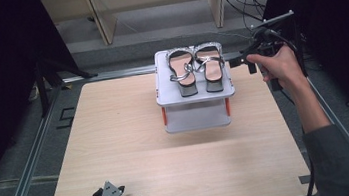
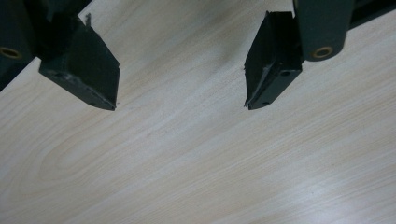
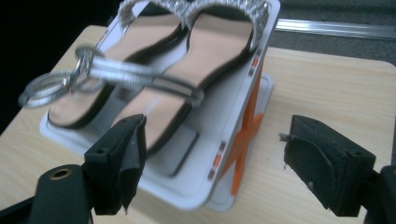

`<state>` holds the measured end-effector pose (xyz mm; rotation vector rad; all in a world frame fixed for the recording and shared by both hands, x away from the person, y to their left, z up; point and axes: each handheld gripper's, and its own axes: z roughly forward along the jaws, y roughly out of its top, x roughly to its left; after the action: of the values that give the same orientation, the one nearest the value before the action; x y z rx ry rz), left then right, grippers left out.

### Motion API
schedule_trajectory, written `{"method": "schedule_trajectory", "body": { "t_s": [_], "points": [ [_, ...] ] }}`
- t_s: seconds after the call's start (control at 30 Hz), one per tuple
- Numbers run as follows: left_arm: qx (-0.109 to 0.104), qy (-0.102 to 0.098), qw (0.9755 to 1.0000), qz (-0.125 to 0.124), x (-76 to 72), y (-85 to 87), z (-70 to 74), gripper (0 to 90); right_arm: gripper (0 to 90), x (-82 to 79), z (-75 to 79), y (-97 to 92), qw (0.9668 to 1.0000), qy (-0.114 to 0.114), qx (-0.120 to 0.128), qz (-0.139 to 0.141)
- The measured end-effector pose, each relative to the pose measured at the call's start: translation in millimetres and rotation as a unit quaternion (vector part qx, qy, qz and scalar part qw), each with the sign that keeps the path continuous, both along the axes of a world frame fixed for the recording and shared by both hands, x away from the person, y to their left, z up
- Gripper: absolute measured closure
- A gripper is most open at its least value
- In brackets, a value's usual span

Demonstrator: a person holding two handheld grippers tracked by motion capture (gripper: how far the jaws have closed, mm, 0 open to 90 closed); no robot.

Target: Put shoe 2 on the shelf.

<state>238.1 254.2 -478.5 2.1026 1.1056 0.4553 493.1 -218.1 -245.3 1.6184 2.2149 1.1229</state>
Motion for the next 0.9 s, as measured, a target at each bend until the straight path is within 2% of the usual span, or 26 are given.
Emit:
{"method": "schedule_trajectory", "body": {
  "t_s": [0.07, 0.13, 0.17, 0.2, 0.3, 0.33, 0.4, 0.5, 0.57, 0.6, 0.63, 0.73, 0.77, 0.8, 0.83, 0.9],
  "points": [
    [0.002, 0.0, 1.0, -0.001, 0.4, 1.0, 0.0, 26.3, 20.1, -9.5, -5.6, -3.8, 0.9998, -0.004, -0.001, 0.021],
    [0.0, 0.003, 1.0, 0.003, 0.1, 0.9, 0.1, 26.3, 19.8, -21.3, -11.2, -2.9, 0.9995, -0.001, -0.012, 0.028],
    [0.0, 0.003, 1.0, 0.003, 0.1, 0.9, 0.1, 26.3, 19.8, -21.3, -11.2, -2.9, 0.9995, -0.001, -0.012, 0.028],
    [0.0, 0.001, 1.0, 0.002, 0.2, 0.7, -0.2, 26.2, 19.6, -33.9, -20.8, -1.8, 0.9988, -0.007, -0.018, 0.046],
    [0.0, -0.001, 1.0, -0.002, 0.4, 0.8, -0.3, 26.1, 20.2, -52.5, -31.5, 3.1, 0.9982, -0.001, -0.022, 0.056],
    [0.001, 0.0, 1.0, 0.001, 0.2, 0.5, -0.2, 26.1, 20.4, -58.1, -35.8, 3.9, 0.9975, -0.009, -0.026, 0.066],
    [-0.011, 0.004, 0.9999, 0.003, -0.7, -0.5, -0.4, 26.0, 20.7, -68.1, -46.5, 5.5, 0.9966, -0.009, -0.017, 0.081],
    [-0.012, 0.001, 0.9999, 0.003, -0.5, -0.6, -0.5, 25.9, 20.7, -83.0, -61.3, 8.2, 0.9946, -0.017, -0.03, 0.098],
    [-0.011, 0.003, 0.9999, 0.003, -0.5, -0.6, -0.8, 25.8, 20.8, -89.6, -67.5, 8.7, 0.9941, -0.018, -0.03, 0.103],
    [-0.009, 0.004, 1.0, 0.003, -0.2, -0.6, -0.9, 25.7, 20.8, -92.7, -71.4, 9.3, 0.9941, -0.02, -0.021, 0.105],
    [0.002, 0.002, 1.0, 0.003, 0.6, 0.1, -1.2, 25.7, 20.7, -95.0, -74.2, 8.8, 0.9934, -0.029, -0.03, 0.107],
    [0.001, 0.003, 1.0, 0.002, 0.4, -0.2, -1.2, 25.3, 20.5, -100.6, -79.8, 10.1, 0.9936, -0.026, -0.034, 0.105],
    [-0.001, 0.002, 1.0, 0.003, 0.3, -0.1, -0.7, 24.5, 20.2, -104.2, -87.1, 10.9, 0.9922, -0.031, -0.031, 0.117],
    [-0.012, 0.004, 0.9999, 0.002, -0.3, -0.7, -0.6, 23.8, 20.1, -105.9, -89.6, 11.1, 0.9922, -0.035, -0.031, 0.116],
    [-0.01, 0.004, 0.9999, 0.004, -0.3, -0.6, -0.3, 22.7, 20.2, -107.1, -93.8, 11.7, 0.9917, -0.041, -0.025, 0.119],
    [-0.006, 0.006, 0.9999, 0.005, -0.2, -0.5, 0.2, 17.3, 20.2, -108.5, -97.0, 11.6, 0.991, -0.041, -0.03, 0.124]
  ]
}}
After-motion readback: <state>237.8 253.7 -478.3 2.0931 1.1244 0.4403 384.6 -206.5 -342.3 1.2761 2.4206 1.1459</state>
